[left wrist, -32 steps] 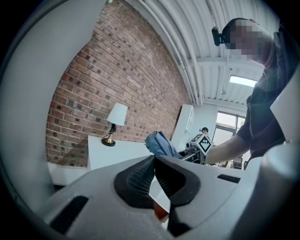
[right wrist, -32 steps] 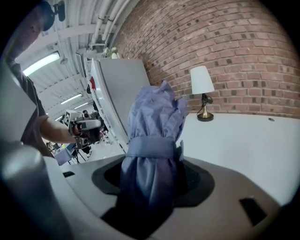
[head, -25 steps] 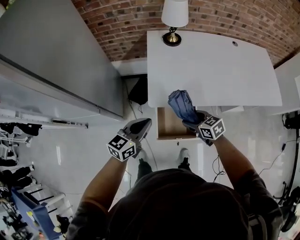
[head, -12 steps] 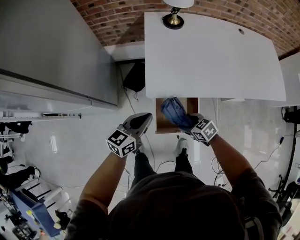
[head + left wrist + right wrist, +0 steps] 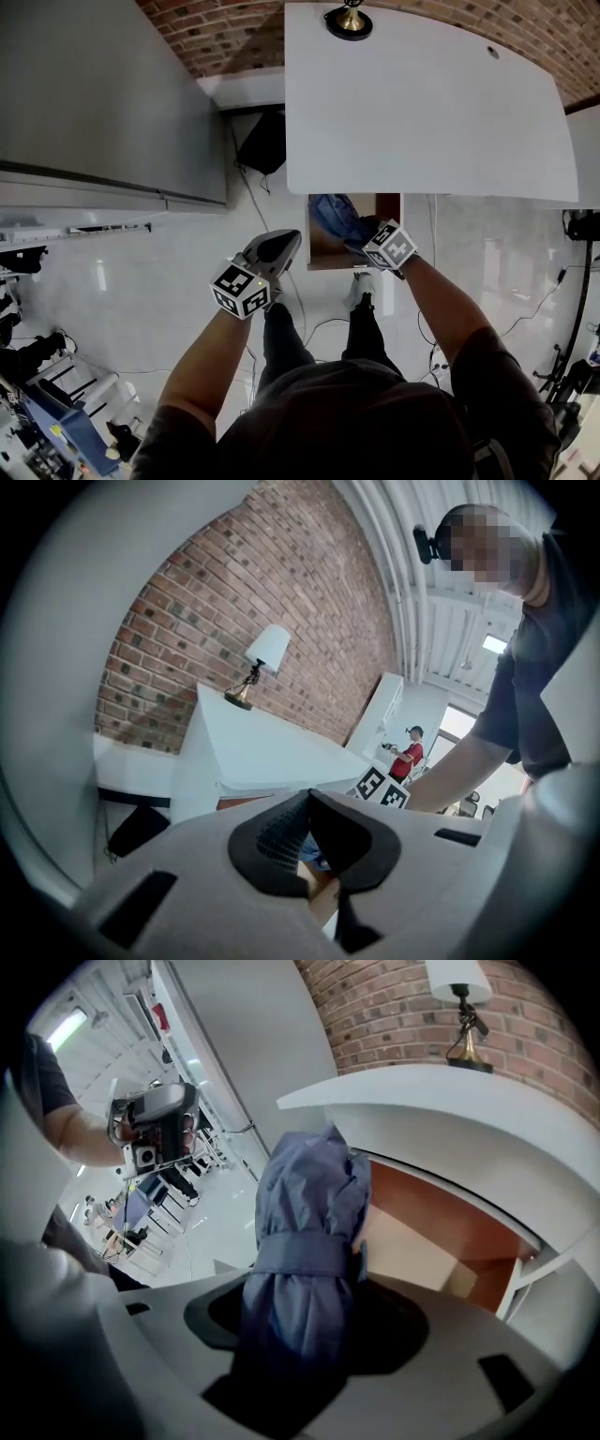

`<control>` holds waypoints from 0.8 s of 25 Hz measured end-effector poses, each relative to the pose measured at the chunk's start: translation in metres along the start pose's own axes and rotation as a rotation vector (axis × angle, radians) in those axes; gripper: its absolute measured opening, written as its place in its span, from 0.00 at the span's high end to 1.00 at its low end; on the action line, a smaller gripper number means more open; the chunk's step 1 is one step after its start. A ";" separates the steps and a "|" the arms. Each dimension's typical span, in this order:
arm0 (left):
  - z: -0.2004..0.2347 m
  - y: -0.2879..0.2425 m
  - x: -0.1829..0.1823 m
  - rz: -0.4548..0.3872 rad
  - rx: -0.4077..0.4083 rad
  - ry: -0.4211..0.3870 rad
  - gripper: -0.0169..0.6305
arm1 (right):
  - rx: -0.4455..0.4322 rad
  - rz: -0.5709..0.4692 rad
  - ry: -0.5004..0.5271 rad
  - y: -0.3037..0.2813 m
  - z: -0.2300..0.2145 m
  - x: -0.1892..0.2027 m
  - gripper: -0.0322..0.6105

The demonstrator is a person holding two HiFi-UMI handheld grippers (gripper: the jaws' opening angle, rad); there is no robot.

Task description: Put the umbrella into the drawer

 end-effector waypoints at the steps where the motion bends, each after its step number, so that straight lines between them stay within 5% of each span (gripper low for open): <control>1: 0.003 -0.001 0.003 0.002 -0.001 0.003 0.97 | 0.004 0.003 -0.002 -0.006 -0.003 -0.002 0.54; 20: 0.038 -0.021 0.038 0.029 -0.005 0.054 0.97 | 0.104 -0.037 -0.118 -0.079 -0.059 -0.001 0.54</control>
Point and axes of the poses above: the fingertips, and each gripper's own axes: y backward along the fingers, z to its left, x out of its underside, the point moved 9 cm from there along y, backward along the fingers, and after that the axes turned 11 degrees about z, right-handed, at the moved point
